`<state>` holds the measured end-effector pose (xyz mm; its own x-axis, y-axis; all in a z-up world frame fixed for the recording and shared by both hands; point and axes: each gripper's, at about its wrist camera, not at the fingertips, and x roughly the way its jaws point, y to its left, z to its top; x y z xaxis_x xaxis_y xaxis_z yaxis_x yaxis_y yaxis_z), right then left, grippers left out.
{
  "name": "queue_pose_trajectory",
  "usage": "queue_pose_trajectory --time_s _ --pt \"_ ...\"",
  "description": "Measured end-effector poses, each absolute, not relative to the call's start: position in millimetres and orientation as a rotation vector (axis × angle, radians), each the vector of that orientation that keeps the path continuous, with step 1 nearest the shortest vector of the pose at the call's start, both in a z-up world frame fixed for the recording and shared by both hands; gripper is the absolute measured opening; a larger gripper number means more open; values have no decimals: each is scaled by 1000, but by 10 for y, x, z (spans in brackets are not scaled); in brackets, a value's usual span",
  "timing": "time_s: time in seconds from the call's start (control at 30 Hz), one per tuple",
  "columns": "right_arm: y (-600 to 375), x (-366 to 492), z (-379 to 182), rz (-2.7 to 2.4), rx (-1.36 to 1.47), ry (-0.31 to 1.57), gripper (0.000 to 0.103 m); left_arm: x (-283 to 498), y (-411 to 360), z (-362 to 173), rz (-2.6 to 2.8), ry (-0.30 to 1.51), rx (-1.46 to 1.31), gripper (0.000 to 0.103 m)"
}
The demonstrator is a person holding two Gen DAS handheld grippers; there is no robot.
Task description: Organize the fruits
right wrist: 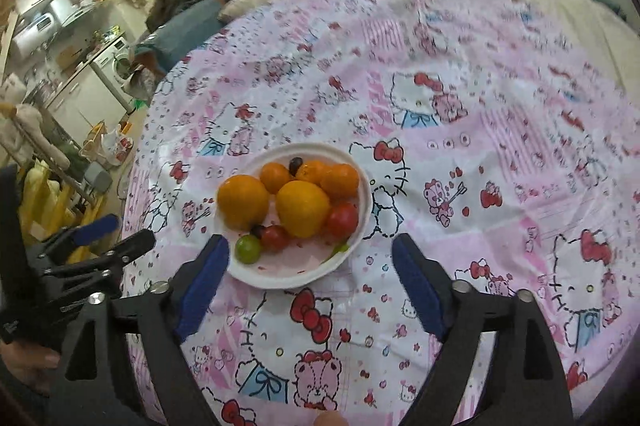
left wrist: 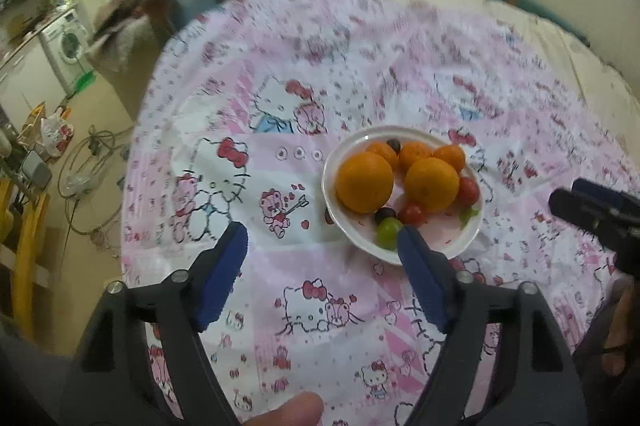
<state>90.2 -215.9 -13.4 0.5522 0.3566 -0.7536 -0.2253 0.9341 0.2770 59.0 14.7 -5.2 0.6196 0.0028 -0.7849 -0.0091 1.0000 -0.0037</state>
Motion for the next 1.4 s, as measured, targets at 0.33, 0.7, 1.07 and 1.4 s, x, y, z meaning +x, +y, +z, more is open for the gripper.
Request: queue_pose_trajectory --time_s 0.33,0.7,1.07,1.4 --pt "-2023 485 -152 281 135 823 102 312 170 74 17 784 -45 100" --pt "-1907 444 -74 228 58 714 103 299 206 82 52 738 -73 103" --pt "-1916 422 -54 214 49 701 103 286 195 73 55 744 -70 103" --pt "-1900 431 -60 221 44 697 103 285 191 72 50 748 -71 103"
